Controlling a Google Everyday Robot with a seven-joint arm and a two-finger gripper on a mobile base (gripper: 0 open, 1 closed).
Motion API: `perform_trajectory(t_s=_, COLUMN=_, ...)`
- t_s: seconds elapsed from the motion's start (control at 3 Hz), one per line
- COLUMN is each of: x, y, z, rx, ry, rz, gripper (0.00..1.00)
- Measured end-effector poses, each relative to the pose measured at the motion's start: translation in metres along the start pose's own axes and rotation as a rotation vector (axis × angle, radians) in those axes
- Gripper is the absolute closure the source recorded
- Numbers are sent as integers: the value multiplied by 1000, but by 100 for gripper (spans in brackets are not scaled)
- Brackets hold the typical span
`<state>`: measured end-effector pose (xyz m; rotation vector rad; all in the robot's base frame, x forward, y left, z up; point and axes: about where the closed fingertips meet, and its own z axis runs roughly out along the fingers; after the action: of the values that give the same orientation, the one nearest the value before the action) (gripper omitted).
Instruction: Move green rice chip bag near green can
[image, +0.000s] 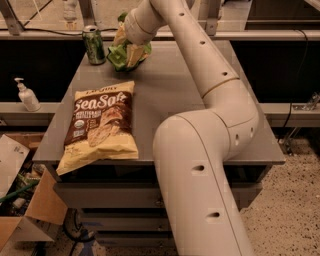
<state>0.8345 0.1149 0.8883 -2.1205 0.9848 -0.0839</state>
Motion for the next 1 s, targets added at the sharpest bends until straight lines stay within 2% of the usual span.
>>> perform_trajectory(t_s=0.33, x=1, y=2, z=5, rx=-14, ry=8, rz=-7, gripper=84)
perform_trajectory(t_s=1.0, x=2, y=3, z=7, rx=-27, ry=15, rz=-19, gripper=36)
